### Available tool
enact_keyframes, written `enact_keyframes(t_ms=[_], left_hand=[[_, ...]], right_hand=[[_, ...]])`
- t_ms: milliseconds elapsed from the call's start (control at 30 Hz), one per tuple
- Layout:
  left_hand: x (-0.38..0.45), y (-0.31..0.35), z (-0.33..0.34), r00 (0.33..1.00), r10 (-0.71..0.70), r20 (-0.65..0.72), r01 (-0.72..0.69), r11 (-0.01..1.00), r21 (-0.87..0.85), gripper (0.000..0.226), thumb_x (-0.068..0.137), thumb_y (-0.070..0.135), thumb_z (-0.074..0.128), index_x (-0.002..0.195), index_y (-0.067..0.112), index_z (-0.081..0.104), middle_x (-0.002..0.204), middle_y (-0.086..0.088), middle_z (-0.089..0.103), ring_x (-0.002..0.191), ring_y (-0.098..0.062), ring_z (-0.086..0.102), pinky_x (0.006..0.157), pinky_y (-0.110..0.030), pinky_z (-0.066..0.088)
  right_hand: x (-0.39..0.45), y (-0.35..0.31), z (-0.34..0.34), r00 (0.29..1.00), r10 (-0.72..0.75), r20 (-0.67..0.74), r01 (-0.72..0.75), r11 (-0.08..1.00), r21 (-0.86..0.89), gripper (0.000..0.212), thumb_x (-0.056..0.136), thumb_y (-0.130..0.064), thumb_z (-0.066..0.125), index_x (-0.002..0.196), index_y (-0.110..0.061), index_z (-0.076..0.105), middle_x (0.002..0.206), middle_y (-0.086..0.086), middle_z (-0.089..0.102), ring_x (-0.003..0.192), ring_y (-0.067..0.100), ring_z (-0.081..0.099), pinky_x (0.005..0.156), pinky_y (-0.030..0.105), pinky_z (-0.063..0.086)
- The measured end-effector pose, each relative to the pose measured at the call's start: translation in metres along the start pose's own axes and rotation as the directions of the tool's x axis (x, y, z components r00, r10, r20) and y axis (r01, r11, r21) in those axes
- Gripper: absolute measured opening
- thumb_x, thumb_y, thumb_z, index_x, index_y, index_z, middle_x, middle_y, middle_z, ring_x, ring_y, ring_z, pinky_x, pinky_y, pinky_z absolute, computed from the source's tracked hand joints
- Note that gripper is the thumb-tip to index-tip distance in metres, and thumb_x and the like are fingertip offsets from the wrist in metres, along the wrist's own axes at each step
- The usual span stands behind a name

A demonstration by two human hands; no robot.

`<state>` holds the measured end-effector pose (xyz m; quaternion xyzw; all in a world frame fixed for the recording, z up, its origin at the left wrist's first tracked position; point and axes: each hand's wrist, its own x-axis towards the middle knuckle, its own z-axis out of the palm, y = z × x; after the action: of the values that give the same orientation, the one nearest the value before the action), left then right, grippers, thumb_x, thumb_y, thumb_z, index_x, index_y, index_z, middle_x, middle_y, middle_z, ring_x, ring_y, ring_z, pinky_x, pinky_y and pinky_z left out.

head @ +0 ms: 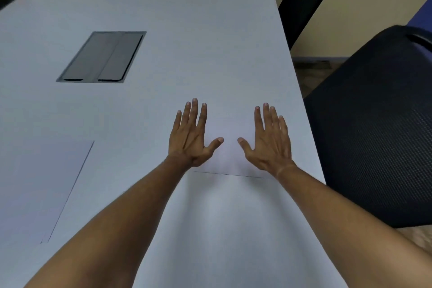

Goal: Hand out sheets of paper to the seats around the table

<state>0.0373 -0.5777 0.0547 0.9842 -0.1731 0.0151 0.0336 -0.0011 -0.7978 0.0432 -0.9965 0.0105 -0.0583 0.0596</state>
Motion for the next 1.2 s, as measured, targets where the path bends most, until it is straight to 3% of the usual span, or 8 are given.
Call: enact_keyframes(t_ms=[500,900,1200], left_hand=[[-0.106,-0.073,-0.065,0.982,-0.164,-0.093,0.165,0.986,0.009,0.096,0.080,0.077,0.004,0.152,0.017,-0.019,0.159,-0.010,-0.026,0.147,-0.024,-0.023,0.121,-0.045,-0.008],[-0.259,-0.229,-0.100,0.959,-0.253,-0.129,0.250,0.967,-0.037,0.095,0.080,0.073,0.005,0.154,0.016,-0.015,0.161,-0.010,-0.021,0.149,-0.024,-0.019,0.120,-0.043,-0.010],[-0.336,-0.340,-0.102,0.935,-0.345,-0.081,0.343,0.939,-0.041,0.088,0.093,0.062,0.030,0.154,0.015,-0.015,0.162,-0.013,-0.015,0.150,-0.025,-0.013,0.122,-0.043,-0.004]], right_hand=[[-0.036,-0.123,-0.049,0.976,-0.196,-0.095,0.197,0.980,-0.008,0.093,0.087,-0.067,0.023,0.157,-0.008,0.005,0.164,0.017,0.002,0.152,0.032,0.002,0.123,0.050,0.005],[-0.112,-0.320,-0.046,0.971,-0.220,-0.094,0.224,0.974,0.025,0.092,0.089,-0.065,0.026,0.157,-0.010,-0.003,0.165,0.017,-0.003,0.152,0.031,-0.004,0.123,0.047,-0.002],[-0.142,-0.434,-0.027,0.975,-0.217,-0.047,0.219,0.974,0.052,0.090,0.093,-0.060,0.036,0.157,-0.009,-0.002,0.165,0.017,-0.002,0.153,0.031,-0.002,0.123,0.046,0.000]])
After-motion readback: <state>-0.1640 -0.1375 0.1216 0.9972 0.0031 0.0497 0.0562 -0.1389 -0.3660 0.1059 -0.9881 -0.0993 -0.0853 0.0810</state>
